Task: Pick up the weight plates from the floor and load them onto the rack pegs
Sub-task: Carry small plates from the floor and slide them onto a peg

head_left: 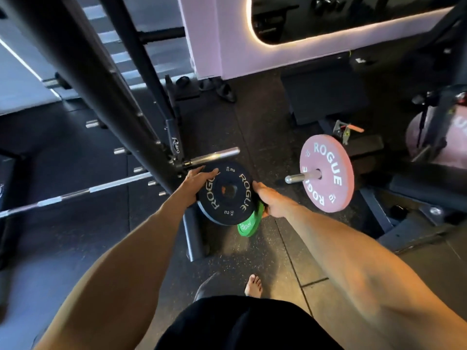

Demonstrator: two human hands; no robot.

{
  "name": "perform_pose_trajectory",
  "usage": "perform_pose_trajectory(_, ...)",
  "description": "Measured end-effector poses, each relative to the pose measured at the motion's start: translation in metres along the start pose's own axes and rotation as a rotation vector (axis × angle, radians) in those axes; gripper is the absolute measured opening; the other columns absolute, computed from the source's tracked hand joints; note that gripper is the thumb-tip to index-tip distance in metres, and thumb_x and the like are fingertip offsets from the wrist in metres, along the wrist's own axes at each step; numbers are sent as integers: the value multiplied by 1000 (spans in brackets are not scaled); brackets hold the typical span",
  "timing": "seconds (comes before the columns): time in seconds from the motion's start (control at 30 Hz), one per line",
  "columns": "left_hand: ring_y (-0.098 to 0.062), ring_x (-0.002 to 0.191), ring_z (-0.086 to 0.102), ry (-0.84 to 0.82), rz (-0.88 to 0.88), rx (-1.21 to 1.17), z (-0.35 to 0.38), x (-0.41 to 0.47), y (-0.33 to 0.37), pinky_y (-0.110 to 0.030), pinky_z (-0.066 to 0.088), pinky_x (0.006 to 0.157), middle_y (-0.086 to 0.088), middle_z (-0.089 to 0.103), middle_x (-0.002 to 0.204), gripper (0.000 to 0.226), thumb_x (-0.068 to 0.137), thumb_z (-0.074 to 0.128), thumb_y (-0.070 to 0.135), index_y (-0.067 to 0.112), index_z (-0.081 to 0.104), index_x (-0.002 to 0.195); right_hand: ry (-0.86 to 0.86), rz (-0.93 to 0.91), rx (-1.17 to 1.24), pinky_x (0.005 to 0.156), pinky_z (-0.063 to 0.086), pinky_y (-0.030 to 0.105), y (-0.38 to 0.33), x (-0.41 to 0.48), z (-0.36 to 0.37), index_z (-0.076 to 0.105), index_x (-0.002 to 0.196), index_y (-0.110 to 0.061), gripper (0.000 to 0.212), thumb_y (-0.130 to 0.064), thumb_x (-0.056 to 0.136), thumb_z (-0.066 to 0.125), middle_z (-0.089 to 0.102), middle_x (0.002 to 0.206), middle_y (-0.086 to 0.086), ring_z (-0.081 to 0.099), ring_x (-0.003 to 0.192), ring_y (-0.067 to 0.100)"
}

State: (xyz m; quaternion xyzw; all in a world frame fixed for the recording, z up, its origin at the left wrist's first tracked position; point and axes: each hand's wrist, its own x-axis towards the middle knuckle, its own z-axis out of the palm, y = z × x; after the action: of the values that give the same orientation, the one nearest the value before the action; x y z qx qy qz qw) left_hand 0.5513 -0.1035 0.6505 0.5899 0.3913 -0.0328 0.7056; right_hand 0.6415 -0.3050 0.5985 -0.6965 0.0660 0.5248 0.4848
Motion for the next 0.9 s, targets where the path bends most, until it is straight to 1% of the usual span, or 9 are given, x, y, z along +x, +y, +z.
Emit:
perform_pose_trajectory(0.1,-37,92,70,-33,35,58,21,34,15,-53,56,86,-20,73,101,26,85,74,19,8,70,109,67,-33,25,75,57,46,-17,17,-24,49,119,-23,38,-53,104,32,64,115,8,64,94,25)
perform_pose_trajectory(0.17,-38,96,69,-43,46,98,34,56,27,-51,56,87,-19,73,103,29,87,72,20,7,69,112,133,-65,4,79,59,52,-32,33,-40,50,119,-21,39,-52,103,33,63,121,10,64,98,27)
perform_pose_trajectory(0.23,-32,91,71,-48,55,140,46,80,40,-45,58,85,-15,74,97,24,88,72,23,8,69,107,194,-104,-86,72,59,44,-53,44,-55,49,123,-19,41,-51,104,31,60,124,9,62,101,27)
perform_pose_trajectory(0.3,-28,87,71,-37,72,185,56,108,55,-42,58,85,-10,75,92,19,86,74,29,13,70,94,250,-131,-210,61,47,30,-74,58,-71,47,127,-16,43,-47,106,26,56,126,8,55,102,25)
perform_pose_trajectory(0.33,-28,88,72,-32,86,216,61,124,63,-43,58,85,-11,75,93,24,83,75,34,13,70,93,271,-144,-252,60,43,28,-86,68,-80,46,128,-14,44,-46,106,25,55,124,7,53,101,25)
perform_pose_trajectory(0.5,-31,90,72,2,107,310,75,222,110,-52,57,86,-15,75,93,47,77,74,49,7,71,98,356,-180,-335,83,42,36,-155,126,-117,46,127,-9,45,-43,107,24,56,121,10,56,109,31)
perform_pose_trajectory(0.6,-30,91,70,-9,122,368,86,261,150,-50,55,90,-14,74,95,48,81,70,50,5,69,98,408,-222,-371,79,37,34,-205,154,-137,47,120,-8,43,-42,107,25,58,123,18,53,98,28)
perform_pose_trajectory(0.77,-30,97,68,50,184,438,97,314,212,-48,54,90,-15,72,103,45,88,67,45,2,68,101,435,-256,-386,77,33,34,-273,197,-161,41,103,-16,29,-42,107,27,58,114,21,58,108,36)
perform_pose_trajectory(0.9,-29,99,67,92,192,437,95,364,243,-49,55,89,-12,71,106,46,85,68,48,7,66,107,435,-289,-415,77,36,36,-323,231,-174,41,101,-16,30,-41,107,28,60,115,20,59,107,36)
